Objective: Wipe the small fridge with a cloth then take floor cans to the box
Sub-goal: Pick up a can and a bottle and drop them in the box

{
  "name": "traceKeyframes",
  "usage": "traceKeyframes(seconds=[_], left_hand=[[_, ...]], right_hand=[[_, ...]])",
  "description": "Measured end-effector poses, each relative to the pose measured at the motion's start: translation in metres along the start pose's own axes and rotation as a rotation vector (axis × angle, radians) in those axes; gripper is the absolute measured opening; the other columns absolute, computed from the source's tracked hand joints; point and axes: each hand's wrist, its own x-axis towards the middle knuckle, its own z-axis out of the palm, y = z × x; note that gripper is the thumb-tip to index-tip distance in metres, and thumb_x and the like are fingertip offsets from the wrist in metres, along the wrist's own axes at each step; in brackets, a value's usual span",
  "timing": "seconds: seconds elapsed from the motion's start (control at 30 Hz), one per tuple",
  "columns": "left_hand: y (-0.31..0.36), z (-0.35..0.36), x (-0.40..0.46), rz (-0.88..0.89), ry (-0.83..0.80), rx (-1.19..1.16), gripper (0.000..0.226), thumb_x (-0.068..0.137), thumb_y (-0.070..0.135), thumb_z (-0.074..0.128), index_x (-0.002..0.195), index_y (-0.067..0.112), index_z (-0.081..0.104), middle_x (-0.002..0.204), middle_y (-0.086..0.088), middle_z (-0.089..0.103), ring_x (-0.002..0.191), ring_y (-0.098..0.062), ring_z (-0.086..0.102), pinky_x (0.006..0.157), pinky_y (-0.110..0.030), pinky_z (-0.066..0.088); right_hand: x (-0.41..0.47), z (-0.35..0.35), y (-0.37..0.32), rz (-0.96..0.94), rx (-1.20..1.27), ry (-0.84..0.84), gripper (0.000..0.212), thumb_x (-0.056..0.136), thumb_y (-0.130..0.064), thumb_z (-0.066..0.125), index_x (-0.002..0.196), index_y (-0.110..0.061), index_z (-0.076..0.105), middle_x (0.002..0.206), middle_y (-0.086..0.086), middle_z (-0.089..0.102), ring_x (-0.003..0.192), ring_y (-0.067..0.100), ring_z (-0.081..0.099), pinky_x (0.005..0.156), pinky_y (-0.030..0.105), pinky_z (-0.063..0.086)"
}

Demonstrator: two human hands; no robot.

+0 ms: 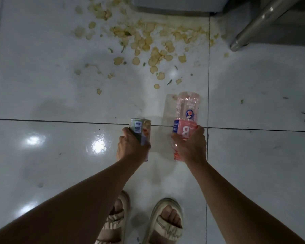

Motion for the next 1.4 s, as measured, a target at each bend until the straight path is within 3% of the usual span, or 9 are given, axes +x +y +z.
traceKeyframes(seconds=[0.27,0.37,0.47,0.67,0.77,0.9,1.07,1.2,1.4], left_hand=[[0.067,-0.106,-0.093,0.123,-0.011,-0.101,0.057,0.076,0.027,0.071,0.117,0.012,0.035,0.109,-0.009,0.054,0.096,-0.027,0.057,0.08,-0.044,0.055],[0.098,-0.151,-0.134,0.187,-0.002,-0.114,0.057,0.076,0.03,0.071,0.117,0.014,0.035,0.103,-0.004,0.051,0.091,-0.023,0.056,0.072,-0.037,0.054],[0.124,-0.194,-0.179,0.248,0.01,-0.154,0.053,0.075,0.034,0.072,0.107,0.02,0.033,0.099,0.001,0.049,0.084,-0.018,0.051,0.055,-0.022,0.041],[0.17,-0.277,-0.265,0.285,0.035,-0.211,0.052,0.074,0.036,0.073,0.106,0.02,0.034,0.096,0.002,0.049,0.08,-0.018,0.049,0.051,-0.021,0.036],[0.191,-0.313,-0.305,0.35,0.026,-0.221,0.052,0.074,0.036,0.073,0.105,0.022,0.033,0.095,0.002,0.05,0.078,-0.018,0.051,0.043,-0.015,0.032],[0.212,-0.35,-0.356,0.423,0.018,-0.209,0.054,0.073,0.035,0.074,0.108,0.022,0.034,0.093,0.003,0.051,0.068,-0.009,0.051,0.042,-0.013,0.032],[0.238,-0.373,-0.417,0.551,0.006,-0.163,0.063,0.072,0.035,0.075,0.119,0.014,0.038,0.097,0.001,0.05,0.08,-0.016,0.049,0.048,-0.016,0.03],[0.255,-0.375,-0.465,0.66,-0.054,-0.139,0.064,0.071,0.034,0.076,0.119,0.011,0.04,0.106,-0.007,0.057,0.087,-0.025,0.055,0.066,-0.029,0.04],[0.268,-0.353,-0.546,0.809,-0.207,-0.084,0.064,0.072,0.031,0.076,0.122,0.012,0.042,0.113,-0.012,0.061,0.092,-0.028,0.06,0.071,-0.028,0.045]], right_hand=[[-0.076,-0.115,-0.081,0.012,-0.025,0.05,0.073,0.079,-0.043,0.071,0.13,-0.007,0.034,0.124,0.012,0.055,0.105,0.029,0.059,0.09,0.039,0.053],[-0.114,-0.159,-0.119,-0.008,-0.001,0.067,0.07,0.079,-0.044,0.071,0.128,-0.008,0.035,0.122,0.01,0.056,0.102,0.027,0.061,0.088,0.039,0.054],[-0.154,-0.202,-0.155,-0.022,0.024,0.086,0.069,0.077,-0.042,0.072,0.125,-0.009,0.036,0.119,0.008,0.057,0.098,0.026,0.061,0.084,0.036,0.055],[-0.246,-0.283,-0.219,-0.043,0.118,0.128,0.064,0.075,-0.037,0.075,0.121,-0.01,0.039,0.113,0.008,0.06,0.096,0.026,0.062,0.08,0.029,0.053],[-0.291,-0.319,-0.238,-0.069,0.166,0.143,0.064,0.075,-0.033,0.076,0.121,-0.008,0.04,0.11,0.01,0.06,0.096,0.027,0.062,0.084,0.039,0.055],[-0.345,-0.363,-0.254,-0.043,0.232,0.198,0.064,0.075,-0.03,0.076,0.123,-0.008,0.04,0.111,0.011,0.06,0.096,0.027,0.062,0.084,0.04,0.055],[-0.401,-0.412,-0.253,-0.001,0.307,0.326,0.061,0.075,-0.029,0.076,0.121,-0.009,0.042,0.108,0.011,0.061,0.094,0.026,0.062,0.082,0.038,0.054],[-0.444,-0.45,-0.232,0.039,0.382,0.429,0.058,0.075,-0.026,0.076,0.12,-0.009,0.043,0.106,0.011,0.062,0.092,0.025,0.063,0.08,0.036,0.055],[-0.51,-0.504,-0.178,0.161,0.39,0.568,0.067,0.076,-0.038,0.074,0.126,-0.012,0.038,0.109,0.007,0.059,0.091,0.021,0.063,0.079,0.033,0.056]])
